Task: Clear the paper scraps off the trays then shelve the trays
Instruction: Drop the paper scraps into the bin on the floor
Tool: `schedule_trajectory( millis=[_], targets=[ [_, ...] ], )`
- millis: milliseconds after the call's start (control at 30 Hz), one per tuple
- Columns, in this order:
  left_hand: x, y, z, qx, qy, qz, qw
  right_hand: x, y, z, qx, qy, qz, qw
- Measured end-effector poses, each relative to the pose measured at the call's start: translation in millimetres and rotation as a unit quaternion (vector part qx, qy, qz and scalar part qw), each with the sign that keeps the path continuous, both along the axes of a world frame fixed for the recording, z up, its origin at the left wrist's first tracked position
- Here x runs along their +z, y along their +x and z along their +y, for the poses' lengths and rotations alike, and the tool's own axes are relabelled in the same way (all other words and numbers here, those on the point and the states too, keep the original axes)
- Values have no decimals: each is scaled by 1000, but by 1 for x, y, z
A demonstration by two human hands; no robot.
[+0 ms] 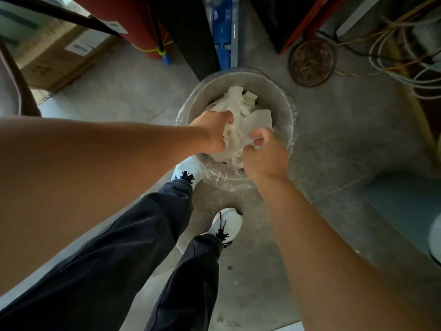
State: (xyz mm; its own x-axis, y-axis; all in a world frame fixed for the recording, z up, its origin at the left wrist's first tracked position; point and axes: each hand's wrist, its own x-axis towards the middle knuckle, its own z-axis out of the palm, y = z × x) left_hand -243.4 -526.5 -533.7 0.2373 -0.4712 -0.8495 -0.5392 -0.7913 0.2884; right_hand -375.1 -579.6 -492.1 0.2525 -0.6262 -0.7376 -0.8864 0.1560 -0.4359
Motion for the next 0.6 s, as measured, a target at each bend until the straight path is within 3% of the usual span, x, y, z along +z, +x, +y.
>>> schedule_trajectory(
  millis=[300,600],
  targets=[
    [58,-5,25,-40,12,-69,997,63,-15,-3,42,-26,-3,999],
    [225,-42,85,-42,-24,-103,994,237,-54,41,118,-69,6,991]
  ],
)
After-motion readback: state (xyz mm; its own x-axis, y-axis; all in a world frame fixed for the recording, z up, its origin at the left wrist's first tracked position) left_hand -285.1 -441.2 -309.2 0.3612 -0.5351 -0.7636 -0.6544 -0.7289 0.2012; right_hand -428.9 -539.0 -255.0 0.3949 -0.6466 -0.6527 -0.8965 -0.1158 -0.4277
